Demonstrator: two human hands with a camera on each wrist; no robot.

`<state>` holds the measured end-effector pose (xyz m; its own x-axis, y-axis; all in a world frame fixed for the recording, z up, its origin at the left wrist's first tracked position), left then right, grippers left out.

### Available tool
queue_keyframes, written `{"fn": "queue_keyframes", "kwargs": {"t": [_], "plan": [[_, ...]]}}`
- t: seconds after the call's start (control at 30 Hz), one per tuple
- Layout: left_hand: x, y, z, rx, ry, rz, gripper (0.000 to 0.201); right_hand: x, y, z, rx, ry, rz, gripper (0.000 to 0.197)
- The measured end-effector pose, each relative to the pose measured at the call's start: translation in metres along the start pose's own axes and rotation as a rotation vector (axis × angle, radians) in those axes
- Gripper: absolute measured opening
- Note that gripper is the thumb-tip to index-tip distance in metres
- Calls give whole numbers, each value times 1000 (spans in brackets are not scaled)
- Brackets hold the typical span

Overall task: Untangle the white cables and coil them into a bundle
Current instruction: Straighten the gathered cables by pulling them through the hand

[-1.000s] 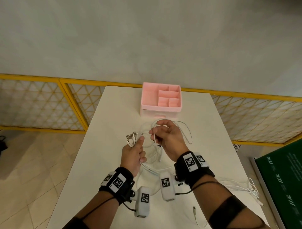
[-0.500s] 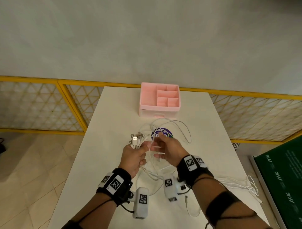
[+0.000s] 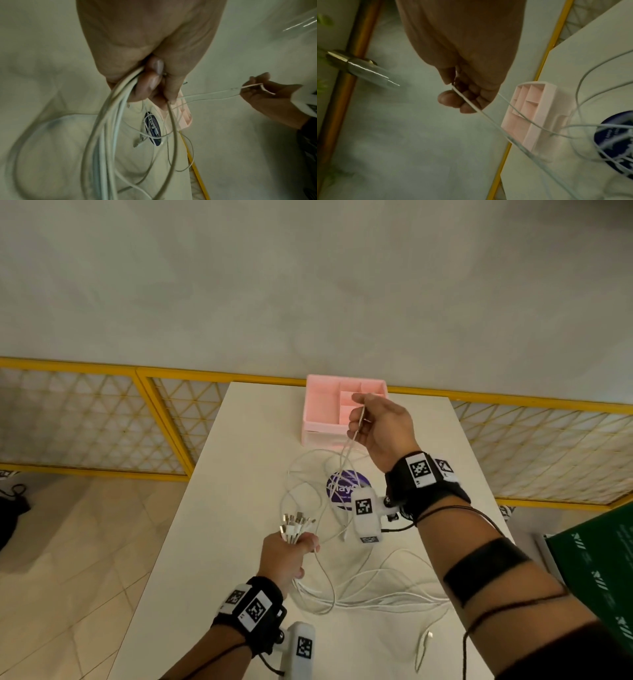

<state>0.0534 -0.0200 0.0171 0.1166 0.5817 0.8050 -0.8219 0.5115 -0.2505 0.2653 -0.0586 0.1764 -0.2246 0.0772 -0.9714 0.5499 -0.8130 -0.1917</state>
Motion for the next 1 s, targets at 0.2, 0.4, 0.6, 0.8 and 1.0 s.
{"fn": "queue_keyframes", "kwargs": {"t": [0.2,0.4,0.6,0.8,1.0], "plan": [[15,-2,-12,81,-39,130,8,-2,12,11,4,149,108,24],[23,-2,-22,116,-84,149,5,-23,55,13,119,134,-129,26],[25,-13,-25,122,-164,98,11,-47,76,16,131,197,-133,22],[22,-8,-34,174,-183,86,11,-52,83,17,190,126,-319,34],[10,12,-45,314,-103,158,16,-46,94,12,127,6,-179,23]]}}
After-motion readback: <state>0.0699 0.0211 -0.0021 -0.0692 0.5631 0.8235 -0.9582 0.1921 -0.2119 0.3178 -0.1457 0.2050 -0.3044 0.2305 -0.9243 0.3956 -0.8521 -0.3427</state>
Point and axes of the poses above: each hand's wrist, its own z-axis away from the middle knuckle, its own y-axis out of the back of the hand, x = y × z, the point moved 1 cm from there along -z, towards the middle knuckle, and after that the axes turned 11 degrees about z, right-handed, at the moved point
